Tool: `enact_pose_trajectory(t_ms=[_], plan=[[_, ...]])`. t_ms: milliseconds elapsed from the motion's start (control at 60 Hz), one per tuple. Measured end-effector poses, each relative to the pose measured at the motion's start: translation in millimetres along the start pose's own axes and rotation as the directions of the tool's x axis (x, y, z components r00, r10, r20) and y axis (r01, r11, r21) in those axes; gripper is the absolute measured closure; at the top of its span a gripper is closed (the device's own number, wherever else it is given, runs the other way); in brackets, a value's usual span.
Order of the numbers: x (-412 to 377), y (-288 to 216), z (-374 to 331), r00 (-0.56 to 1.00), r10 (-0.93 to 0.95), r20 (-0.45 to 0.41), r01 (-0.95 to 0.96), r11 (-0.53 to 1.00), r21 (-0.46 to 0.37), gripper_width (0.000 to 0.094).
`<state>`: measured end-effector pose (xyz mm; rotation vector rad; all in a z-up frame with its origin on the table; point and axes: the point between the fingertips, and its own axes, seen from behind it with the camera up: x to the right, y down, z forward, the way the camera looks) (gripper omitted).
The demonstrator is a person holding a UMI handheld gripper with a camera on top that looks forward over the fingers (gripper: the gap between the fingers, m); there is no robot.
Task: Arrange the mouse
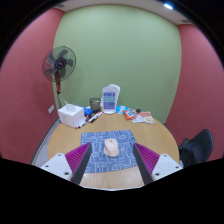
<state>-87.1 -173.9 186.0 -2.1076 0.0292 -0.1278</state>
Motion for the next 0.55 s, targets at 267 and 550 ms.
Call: enact_pose_trajectory(t_ms=[267,550], plan=[[-15,21,-103,1.000,0.003,-0.029,-0.003,1.000,0.014,0.0098],[-18,36,-145,0.999,-0.006,-0.037,0.007,1.000,0.010,0.0096]])
